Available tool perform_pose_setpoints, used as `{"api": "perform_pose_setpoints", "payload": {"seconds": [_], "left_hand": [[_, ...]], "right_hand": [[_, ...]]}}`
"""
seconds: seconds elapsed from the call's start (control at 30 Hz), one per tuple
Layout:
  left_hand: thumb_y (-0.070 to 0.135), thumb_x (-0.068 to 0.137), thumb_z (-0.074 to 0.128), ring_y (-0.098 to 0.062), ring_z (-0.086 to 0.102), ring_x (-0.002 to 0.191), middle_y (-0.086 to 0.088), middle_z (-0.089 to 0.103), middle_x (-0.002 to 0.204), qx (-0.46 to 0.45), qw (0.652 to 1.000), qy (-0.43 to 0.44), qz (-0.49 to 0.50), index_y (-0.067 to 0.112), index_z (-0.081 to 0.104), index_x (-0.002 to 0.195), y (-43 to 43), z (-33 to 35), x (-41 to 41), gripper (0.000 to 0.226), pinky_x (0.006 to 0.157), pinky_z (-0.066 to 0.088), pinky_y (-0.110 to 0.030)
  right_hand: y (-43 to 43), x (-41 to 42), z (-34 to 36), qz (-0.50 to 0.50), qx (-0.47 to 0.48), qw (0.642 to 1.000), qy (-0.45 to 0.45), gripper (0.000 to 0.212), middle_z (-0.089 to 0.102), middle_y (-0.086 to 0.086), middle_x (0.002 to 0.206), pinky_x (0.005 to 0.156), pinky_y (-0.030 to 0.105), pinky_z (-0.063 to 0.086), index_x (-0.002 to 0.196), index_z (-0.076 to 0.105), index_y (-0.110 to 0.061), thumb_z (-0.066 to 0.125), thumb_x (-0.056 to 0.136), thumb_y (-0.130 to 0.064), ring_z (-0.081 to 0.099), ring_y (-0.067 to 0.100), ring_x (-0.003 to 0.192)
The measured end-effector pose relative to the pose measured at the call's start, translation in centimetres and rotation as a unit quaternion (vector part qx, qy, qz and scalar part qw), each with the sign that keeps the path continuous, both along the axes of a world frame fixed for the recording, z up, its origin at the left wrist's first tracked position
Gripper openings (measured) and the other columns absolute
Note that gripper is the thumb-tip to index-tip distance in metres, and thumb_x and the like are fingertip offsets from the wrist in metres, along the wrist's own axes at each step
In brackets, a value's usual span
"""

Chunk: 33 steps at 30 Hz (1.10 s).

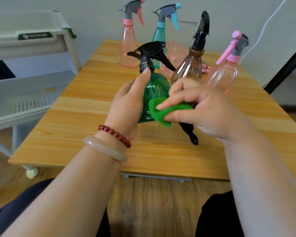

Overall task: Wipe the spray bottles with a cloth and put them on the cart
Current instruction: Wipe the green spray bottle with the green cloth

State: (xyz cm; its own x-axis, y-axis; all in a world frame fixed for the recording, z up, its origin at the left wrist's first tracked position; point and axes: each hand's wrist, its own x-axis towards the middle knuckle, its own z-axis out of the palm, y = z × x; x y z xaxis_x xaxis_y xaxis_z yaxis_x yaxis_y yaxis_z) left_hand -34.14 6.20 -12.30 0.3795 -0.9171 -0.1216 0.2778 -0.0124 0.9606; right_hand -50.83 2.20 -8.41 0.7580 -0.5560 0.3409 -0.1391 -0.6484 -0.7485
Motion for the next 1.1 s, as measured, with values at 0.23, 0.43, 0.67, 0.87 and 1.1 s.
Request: {"api": "perform_pose_setpoints", "payload": {"seconds": [0.23,0.43,0.67,0.87,1.1], "left_hand": [[0.076,0.059,0.07,-0.027,0.065,0.115,-0.001,0.07,0.123,-0.004,0.999,-0.008,-0.039,0.03,0.062,0.128,0.1,-0.2,-1.2,0.083,0.099,0.049,-0.052],[0.087,0.06,0.065,-0.029,0.068,0.11,-0.002,0.073,0.116,0.007,0.999,-0.032,-0.034,0.03,0.069,0.117,-0.5,-1.0,-0.4,0.08,0.098,0.05,-0.055],[0.086,0.061,0.061,-0.024,0.069,0.109,0.003,0.074,0.113,0.01,0.998,-0.051,-0.044,0.033,0.07,0.114,-0.4,-1.1,-0.7,0.075,0.098,0.051,-0.052],[0.085,0.066,0.063,-0.025,0.071,0.106,0.001,0.075,0.111,0.014,0.999,-0.037,-0.025,0.032,0.07,0.113,-0.5,-1.2,0.0,0.072,0.096,0.052,-0.053],[0.083,0.072,0.062,-0.025,0.072,0.102,-0.001,0.075,0.11,0.018,1.0,-0.008,-0.01,0.029,0.071,0.114,-0.4,-0.7,0.2,0.069,0.091,0.056,-0.052]], "right_hand": [[-0.9,1.2,-1.3,-0.176,-0.026,0.968,-0.176,0.025,0.056,-0.015,0.092,0.082,0.012,0.042,0.092,0.07,-0.047,0.075,0.081,-0.025,0.056,-0.004,0.091],[-0.9,-1.0,0.0,0.024,0.022,0.999,0.011,0.023,0.055,-0.021,0.086,0.081,0.02,0.042,0.091,0.076,-0.047,0.08,0.07,-0.038,0.054,0.004,0.084],[-1.2,1.1,-1.7,-0.175,0.024,0.964,-0.2,0.023,0.059,-0.01,0.093,0.086,0.03,0.049,0.085,0.074,-0.051,0.075,0.078,-0.029,0.061,0.008,0.094],[-0.7,-0.6,-0.5,0.005,0.05,0.998,-0.024,0.021,0.057,-0.022,0.085,0.084,0.02,0.045,0.087,0.076,-0.045,0.082,0.07,-0.033,0.057,0.001,0.086],[-0.3,1.3,-2.3,-0.142,0.054,0.968,-0.2,0.022,0.066,0.003,0.109,0.082,0.034,0.054,0.093,0.072,-0.047,0.072,0.083,-0.028,0.065,0.015,0.099]]}}
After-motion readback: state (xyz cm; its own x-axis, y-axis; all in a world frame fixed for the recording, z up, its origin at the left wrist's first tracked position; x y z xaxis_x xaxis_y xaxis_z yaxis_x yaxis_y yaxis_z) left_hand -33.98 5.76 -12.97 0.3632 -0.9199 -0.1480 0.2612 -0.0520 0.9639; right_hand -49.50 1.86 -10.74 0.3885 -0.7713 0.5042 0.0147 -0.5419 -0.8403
